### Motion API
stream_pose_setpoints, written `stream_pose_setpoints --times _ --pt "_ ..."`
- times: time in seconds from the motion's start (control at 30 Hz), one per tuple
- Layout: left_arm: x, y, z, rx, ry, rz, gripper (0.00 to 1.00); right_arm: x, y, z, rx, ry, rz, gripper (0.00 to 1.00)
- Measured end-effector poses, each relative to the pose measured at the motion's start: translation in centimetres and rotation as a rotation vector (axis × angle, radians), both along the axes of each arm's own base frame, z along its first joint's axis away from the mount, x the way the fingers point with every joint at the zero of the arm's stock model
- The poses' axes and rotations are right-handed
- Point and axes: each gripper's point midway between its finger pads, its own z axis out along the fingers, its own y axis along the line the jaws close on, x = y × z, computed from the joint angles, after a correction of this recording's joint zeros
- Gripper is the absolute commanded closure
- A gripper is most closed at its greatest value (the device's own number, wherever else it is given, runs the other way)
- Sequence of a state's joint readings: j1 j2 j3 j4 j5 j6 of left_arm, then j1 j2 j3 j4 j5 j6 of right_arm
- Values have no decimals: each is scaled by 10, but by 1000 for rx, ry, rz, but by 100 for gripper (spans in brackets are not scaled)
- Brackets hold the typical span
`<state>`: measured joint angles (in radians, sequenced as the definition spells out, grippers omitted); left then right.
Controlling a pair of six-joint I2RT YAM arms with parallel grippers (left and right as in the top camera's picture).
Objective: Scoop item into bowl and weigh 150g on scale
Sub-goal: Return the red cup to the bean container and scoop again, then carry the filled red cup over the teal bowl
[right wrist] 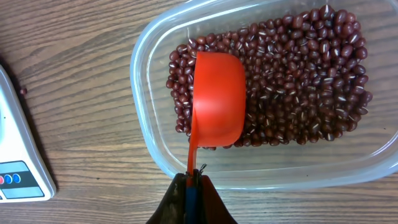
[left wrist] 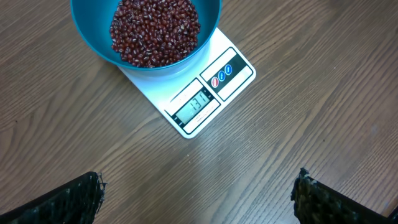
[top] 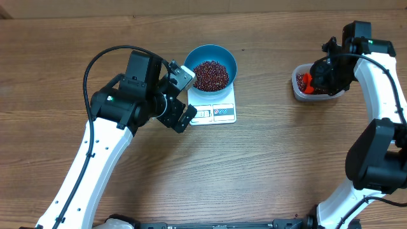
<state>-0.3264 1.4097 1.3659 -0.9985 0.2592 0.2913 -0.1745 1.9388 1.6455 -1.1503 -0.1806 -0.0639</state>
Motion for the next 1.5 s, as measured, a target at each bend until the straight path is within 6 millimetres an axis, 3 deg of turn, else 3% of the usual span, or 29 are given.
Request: stream_pose_setpoints --times 0.77,1.03,1.5 --pt "0 0 0 0 0 0 0 3 13 -5 123 -3 7 96" --pt "0 0 0 0 0 0 0 5 -7 2 257 -40 -61 96" --pt "0 0 0 0 0 0 0 -3 -45 32 537 -168 -147 96"
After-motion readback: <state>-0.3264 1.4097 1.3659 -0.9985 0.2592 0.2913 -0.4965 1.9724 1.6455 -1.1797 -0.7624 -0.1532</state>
